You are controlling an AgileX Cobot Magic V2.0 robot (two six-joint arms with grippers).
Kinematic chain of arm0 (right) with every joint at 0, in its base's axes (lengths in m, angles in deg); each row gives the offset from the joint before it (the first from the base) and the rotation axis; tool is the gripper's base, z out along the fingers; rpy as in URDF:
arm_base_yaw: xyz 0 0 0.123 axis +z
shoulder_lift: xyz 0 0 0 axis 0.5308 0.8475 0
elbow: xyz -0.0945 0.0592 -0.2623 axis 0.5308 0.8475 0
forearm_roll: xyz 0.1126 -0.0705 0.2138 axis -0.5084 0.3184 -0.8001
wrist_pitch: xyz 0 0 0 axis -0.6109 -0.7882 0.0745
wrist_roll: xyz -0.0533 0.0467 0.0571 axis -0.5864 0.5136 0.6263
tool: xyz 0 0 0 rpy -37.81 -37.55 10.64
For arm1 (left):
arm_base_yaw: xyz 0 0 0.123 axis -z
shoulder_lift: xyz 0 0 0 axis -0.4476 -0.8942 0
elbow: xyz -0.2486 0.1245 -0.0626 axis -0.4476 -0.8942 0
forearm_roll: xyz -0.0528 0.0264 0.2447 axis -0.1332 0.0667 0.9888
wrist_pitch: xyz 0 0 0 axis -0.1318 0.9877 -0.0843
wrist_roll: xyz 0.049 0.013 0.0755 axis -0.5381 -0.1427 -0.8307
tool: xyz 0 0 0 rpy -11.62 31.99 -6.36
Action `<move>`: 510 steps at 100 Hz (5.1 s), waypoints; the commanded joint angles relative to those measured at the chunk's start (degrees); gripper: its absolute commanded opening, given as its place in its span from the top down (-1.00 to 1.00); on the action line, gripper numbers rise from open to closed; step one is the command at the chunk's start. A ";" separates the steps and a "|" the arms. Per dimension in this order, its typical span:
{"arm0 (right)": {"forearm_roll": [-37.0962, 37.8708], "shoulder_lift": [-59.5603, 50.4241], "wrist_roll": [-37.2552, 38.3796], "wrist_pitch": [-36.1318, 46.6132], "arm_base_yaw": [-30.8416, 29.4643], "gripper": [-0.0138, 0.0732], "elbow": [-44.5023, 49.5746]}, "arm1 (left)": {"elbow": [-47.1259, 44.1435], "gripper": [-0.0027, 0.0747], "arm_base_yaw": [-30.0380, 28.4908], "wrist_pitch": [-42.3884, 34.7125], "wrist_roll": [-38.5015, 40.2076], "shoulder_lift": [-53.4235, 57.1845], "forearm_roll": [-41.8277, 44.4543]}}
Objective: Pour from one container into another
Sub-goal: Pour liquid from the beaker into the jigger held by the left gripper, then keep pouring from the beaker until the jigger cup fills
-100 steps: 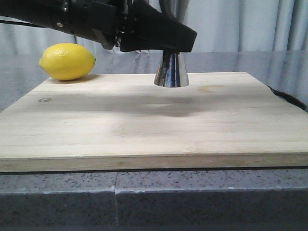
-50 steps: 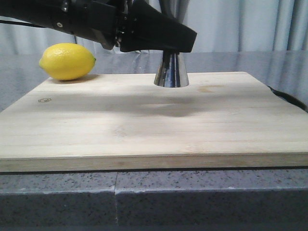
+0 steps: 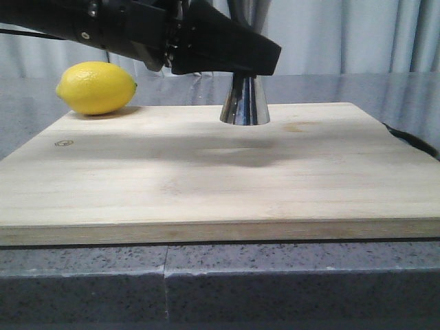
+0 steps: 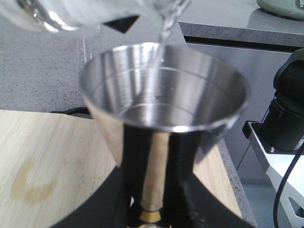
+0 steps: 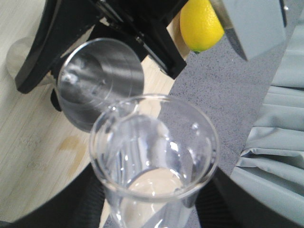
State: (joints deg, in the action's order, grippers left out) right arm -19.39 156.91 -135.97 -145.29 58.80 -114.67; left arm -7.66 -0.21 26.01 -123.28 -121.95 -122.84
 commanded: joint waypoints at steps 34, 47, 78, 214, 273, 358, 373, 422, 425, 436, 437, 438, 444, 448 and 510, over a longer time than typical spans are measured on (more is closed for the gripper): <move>0.57 -1.76 -1.20 3.47 -0.01 0.41 -2.07 | 1.64 0.96 0.47 6.08 0.50 2.10 -4.09; 0.86 -1.76 -1.20 3.47 -0.02 0.41 -2.07 | 1.64 0.96 0.47 6.08 0.50 2.10 -4.09; 0.86 -1.76 -2.02 3.75 -0.02 0.41 -2.07 | 1.64 0.96 0.47 6.08 0.50 2.10 -4.09; 4.32 -1.08 -2.67 5.73 2.26 0.41 -2.07 | 1.64 0.96 0.47 6.08 0.91 2.10 -3.98; 5.56 -1.08 -2.76 6.40 3.40 0.41 -2.07 | 1.64 0.96 0.47 6.08 0.91 2.10 -3.98; 7.07 -1.08 -2.76 7.19 3.40 0.41 -2.07 | 1.64 0.96 0.47 6.08 0.93 2.10 -3.98; 7.07 -1.08 -2.76 7.19 3.40 0.41 -2.07 | 1.64 0.96 0.47 6.08 0.93 2.10 -3.98; 7.07 -1.08 -2.76 7.19 3.40 0.41 -2.07 | 1.64 0.96 0.47 6.08 0.93 2.10 -3.98; 7.07 -1.08 -2.76 7.19 3.40 0.41 -2.07 | 1.64 0.96 0.47 6.08 0.93 2.10 -3.98; 7.07 -1.08 -2.76 7.19 3.40 0.41 -2.07 | 1.64 0.96 0.47 6.08 0.93 2.10 -3.98; 7.07 -1.08 -2.76 7.19 3.40 0.41 -2.07 | 1.64 0.96 0.47 6.08 0.93 2.10 -3.98; 7.07 -1.08 -2.76 7.19 3.40 0.41 -2.07 | 1.64 0.96 0.47 6.08 0.93 2.10 -3.98; 7.07 -1.08 -2.76 7.19 3.40 0.41 -2.07 | 1.64 0.96 0.47 6.08 0.93 2.10 -3.98; 7.07 -1.08 -2.76 7.19 3.40 0.41 -2.07 | 1.64 0.96 0.47 6.08 0.93 2.10 -3.98; 5.19 -1.08 -2.02 5.72 3.40 0.41 -2.07 | 1.64 0.96 0.47 6.08 0.93 2.10 -3.98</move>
State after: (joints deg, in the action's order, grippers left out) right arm -13.12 157.69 -138.36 -142.36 62.17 -114.67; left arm -7.66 -0.21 26.01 -122.71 -121.95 -122.71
